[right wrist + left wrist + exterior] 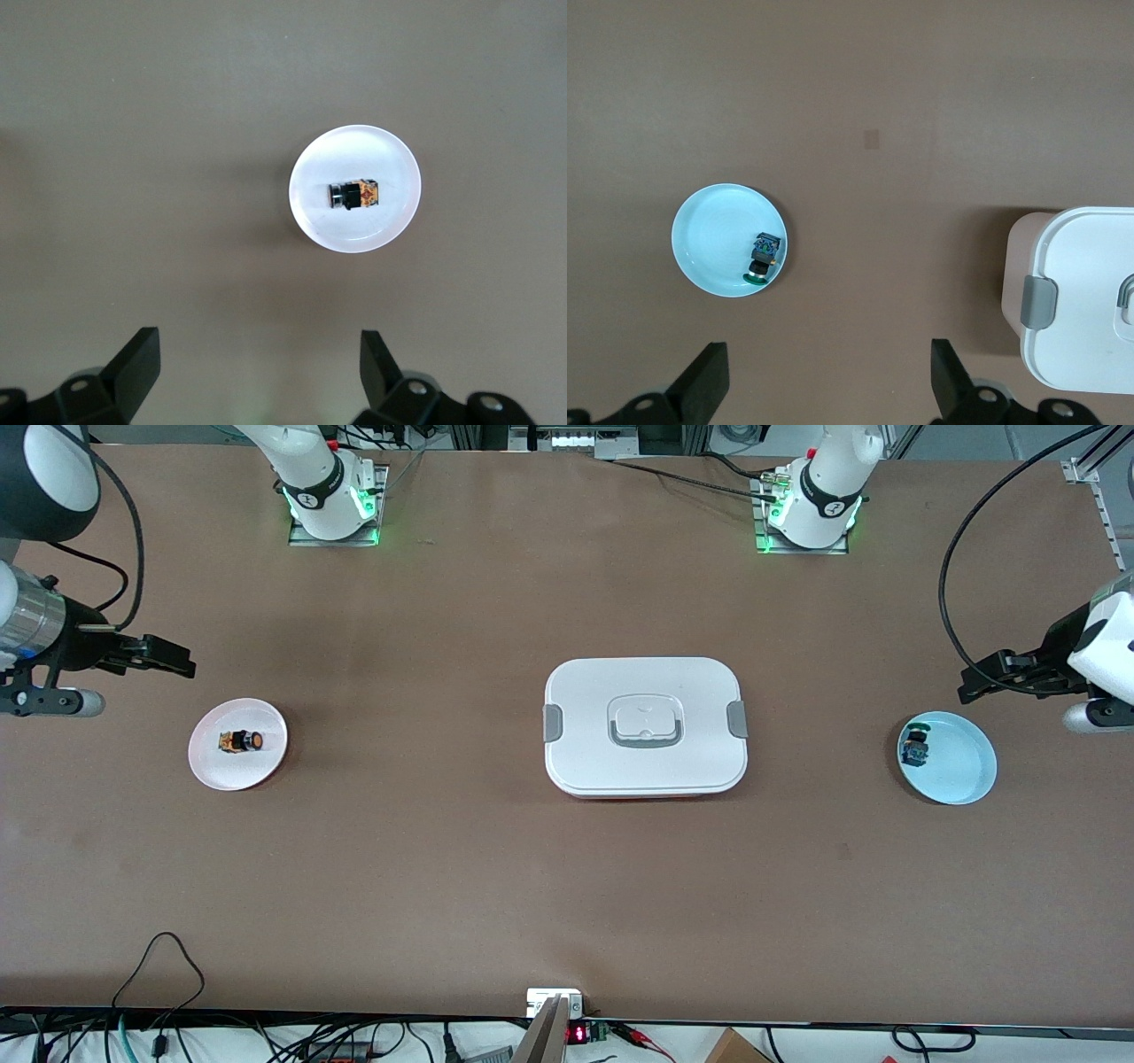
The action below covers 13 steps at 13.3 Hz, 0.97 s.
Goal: Transfer orange switch to right arm and place
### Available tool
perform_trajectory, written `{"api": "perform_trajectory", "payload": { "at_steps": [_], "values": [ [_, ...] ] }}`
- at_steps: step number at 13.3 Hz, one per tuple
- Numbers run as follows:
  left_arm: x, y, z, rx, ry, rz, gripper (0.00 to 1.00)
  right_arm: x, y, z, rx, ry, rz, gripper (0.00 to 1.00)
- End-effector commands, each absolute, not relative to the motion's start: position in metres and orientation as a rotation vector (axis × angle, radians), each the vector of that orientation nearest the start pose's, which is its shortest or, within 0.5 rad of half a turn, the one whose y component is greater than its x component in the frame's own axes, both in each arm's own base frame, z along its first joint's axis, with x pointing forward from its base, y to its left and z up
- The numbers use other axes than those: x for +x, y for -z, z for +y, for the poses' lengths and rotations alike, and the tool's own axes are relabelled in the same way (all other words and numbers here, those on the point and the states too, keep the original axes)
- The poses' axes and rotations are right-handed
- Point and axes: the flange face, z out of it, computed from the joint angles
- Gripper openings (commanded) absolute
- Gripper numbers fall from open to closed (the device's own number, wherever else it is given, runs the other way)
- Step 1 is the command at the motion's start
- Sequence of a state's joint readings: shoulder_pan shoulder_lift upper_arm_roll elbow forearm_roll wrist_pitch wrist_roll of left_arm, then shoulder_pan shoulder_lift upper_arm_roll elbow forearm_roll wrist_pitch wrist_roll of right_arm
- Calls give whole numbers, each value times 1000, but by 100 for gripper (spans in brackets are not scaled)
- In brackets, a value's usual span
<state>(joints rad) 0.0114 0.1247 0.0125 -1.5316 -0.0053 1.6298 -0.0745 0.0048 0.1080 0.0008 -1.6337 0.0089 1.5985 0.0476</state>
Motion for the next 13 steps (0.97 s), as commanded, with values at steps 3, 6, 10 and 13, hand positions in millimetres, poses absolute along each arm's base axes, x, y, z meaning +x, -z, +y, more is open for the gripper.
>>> {"api": "perform_trajectory", "payload": {
  "at_steps": [3, 6, 10, 13],
  "values": [
    [595, -584, 45, -3150, -46, -236, 100, 558, -538, 8, -3143, -80, 91, 100],
    [594, -585, 43, -3121, -53, -188, 100, 558, -539, 18, -3143, -55, 120, 100],
    [596, -585, 47, -3119, -53, -207, 100, 554, -546, 12, -3149, -127, 59, 100],
    [585, -594, 49, -3118, -89, -227, 100, 556, -554, 13, -3148, -144, 59, 100]
  ]
}}
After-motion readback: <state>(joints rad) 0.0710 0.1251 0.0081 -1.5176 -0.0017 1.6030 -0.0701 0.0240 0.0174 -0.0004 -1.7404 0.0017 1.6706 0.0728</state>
